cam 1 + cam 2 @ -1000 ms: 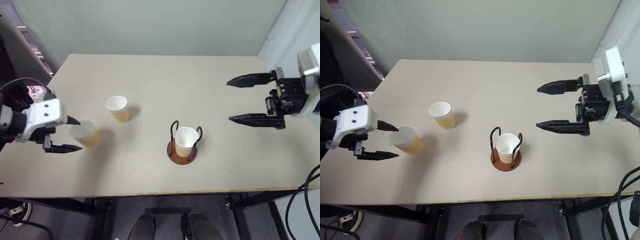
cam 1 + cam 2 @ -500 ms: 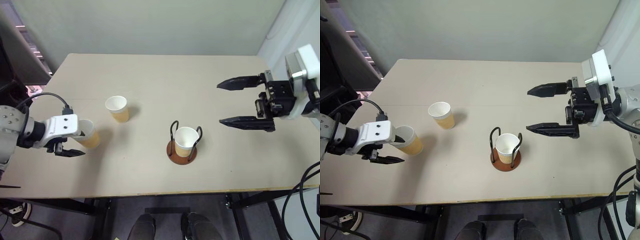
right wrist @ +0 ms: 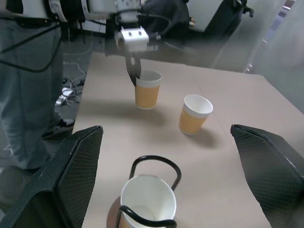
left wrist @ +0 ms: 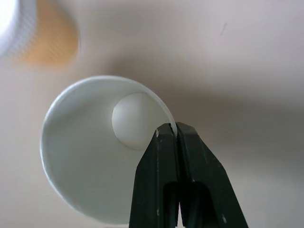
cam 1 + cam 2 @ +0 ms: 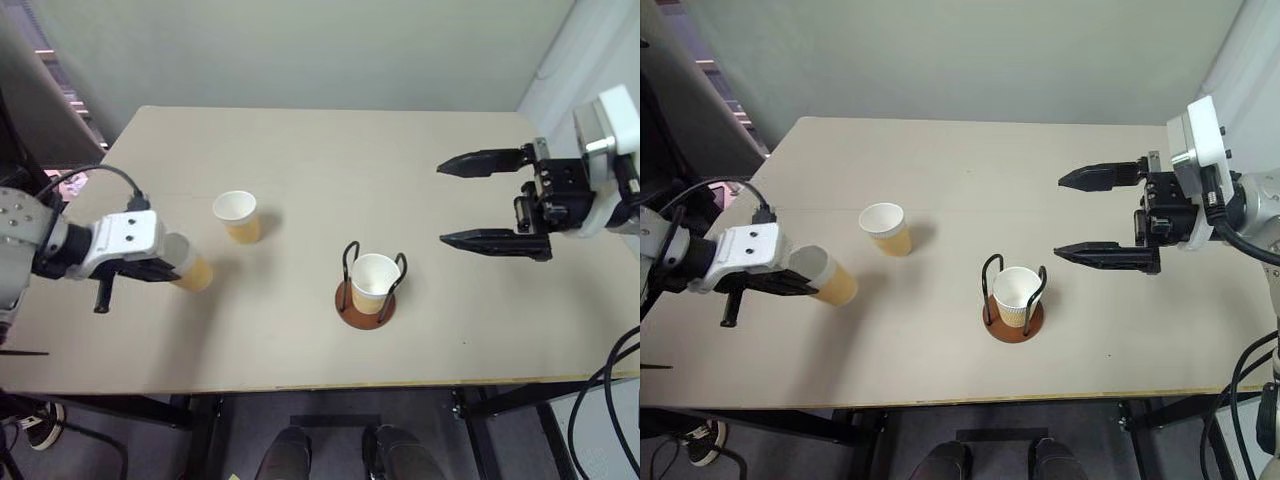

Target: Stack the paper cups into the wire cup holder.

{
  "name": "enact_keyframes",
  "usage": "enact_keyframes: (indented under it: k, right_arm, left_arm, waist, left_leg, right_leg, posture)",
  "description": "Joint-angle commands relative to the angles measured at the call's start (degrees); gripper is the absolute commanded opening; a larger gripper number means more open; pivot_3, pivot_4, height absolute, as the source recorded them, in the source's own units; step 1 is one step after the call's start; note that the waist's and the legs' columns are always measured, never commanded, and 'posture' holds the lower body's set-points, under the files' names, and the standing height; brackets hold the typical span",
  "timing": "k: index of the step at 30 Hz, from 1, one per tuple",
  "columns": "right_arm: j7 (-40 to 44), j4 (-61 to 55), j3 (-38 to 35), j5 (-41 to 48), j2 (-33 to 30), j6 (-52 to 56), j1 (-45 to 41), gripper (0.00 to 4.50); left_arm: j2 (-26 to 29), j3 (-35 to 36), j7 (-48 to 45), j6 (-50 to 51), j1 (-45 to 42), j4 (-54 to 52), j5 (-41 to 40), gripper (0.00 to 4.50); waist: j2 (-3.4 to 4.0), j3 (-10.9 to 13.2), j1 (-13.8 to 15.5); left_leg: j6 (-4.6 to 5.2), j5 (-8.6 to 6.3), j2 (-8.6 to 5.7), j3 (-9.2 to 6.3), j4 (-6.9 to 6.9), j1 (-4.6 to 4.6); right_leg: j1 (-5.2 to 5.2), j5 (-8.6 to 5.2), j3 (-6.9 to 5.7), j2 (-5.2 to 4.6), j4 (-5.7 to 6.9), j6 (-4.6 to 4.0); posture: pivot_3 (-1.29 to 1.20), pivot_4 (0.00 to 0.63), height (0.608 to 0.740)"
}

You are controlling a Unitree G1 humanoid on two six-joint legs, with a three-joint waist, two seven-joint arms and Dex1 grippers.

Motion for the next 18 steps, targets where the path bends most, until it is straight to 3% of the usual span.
enact_keyframes:
  k: [1,9,18]
  right_arm:
    - [0.7,-1.7,-4.4,1.5,-2.4,-0.8,1.0,4.5]
    - [-0.1,-5.4,-10.1,3.0,-5.8,-0.7,6.7,4.5]
    - [-5.1,-11.4,-17.4,5.4,-8.7,2.0,13.6,4.5]
  left_arm:
    - [0.1,-1.4,-3.1,0.6,-8.0,-5.1,-7.7,0.02]
    - [-10.7,-21.7,-3.1,-3.7,-35.9,-3.2,-26.4,0.02]
    - [-17.3,-45.4,-3.1,-19.1,-50.1,5.0,-32.5,0.02]
  waist:
    - [-0.01,0.0,0.2]
    - [0.01,0.0,0.7]
    - [0.12,0.0,0.5]
  left_leg:
    - [0.01,-0.01,0.0,0.0,0.02,-0.03]
    - [0.11,-0.06,-0.08,0.08,0.19,-0.19]
    - [0.55,-0.33,-0.14,0.21,1.02,-0.4]
  right_leg:
    - [-0.01,0.01,0.0,0.0,-0.01,0.02]
    - [0.0,0.14,0.01,-0.1,-0.09,0.29]
    - [0.24,-0.04,0.21,-0.1,-0.17,0.99]
  posture:
    - [0.0,0.15,0.74]
    - [0.0,0.15,0.74]
    - [0.0,0.15,0.74]
